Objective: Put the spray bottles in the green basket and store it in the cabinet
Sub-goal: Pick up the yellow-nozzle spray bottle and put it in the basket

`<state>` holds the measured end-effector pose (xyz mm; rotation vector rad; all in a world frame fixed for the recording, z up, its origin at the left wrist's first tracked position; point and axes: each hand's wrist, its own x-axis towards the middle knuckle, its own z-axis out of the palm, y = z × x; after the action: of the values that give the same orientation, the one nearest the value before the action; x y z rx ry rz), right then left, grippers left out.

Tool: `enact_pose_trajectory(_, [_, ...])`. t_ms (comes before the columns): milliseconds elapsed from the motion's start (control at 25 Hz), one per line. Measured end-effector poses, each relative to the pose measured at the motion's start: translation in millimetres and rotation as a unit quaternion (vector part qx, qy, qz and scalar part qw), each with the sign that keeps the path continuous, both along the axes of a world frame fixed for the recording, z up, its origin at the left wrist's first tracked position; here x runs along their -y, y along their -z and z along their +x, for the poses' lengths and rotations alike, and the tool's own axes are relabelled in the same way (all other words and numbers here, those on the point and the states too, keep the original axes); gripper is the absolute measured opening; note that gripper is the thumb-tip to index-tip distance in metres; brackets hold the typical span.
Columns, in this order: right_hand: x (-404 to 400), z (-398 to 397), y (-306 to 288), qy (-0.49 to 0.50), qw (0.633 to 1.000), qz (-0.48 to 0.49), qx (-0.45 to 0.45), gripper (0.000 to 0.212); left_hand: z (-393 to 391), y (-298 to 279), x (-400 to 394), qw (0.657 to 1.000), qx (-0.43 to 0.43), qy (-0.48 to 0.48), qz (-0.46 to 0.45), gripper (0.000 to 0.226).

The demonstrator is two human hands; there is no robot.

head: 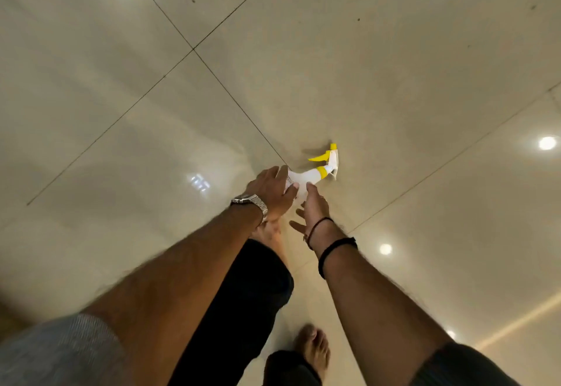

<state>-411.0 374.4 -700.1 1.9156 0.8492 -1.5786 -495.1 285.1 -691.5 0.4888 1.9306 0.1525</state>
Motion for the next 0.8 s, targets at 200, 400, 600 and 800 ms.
enact_pose_trajectory(200, [3.8, -24.6, 9.1, 0.008, 0.999, -0.036, -0.029, 0.050, -3.8, 5.1, -9.0, 0.997, 0.014, -0.075, -0.014, 0.059])
enact_pose_trajectory(400, [1.8, -35.8, -79.3, -0.043, 0.998, 0.008, -0.035, 0.053, -8.2, -80.2, -2.8, 0.991, 0.003, -0.134, 0.011, 0.053])
enact_pose_trajectory(600, [-3.5, -48.7, -215.9, -0.109, 0.992, 0.014, -0.070, 0.049, -22.4, -208.4, 9.1, 0.971, -0.024, -0.236, 0.029, 0.039])
enact_pose_trajectory(800, [-6.1, -52.8, -365.1, -0.169, 0.973, 0.011, -0.158, 0.047, -32.9, -351.5, 25.7, 0.944, -0.003, -0.324, 0.067, 0.030])
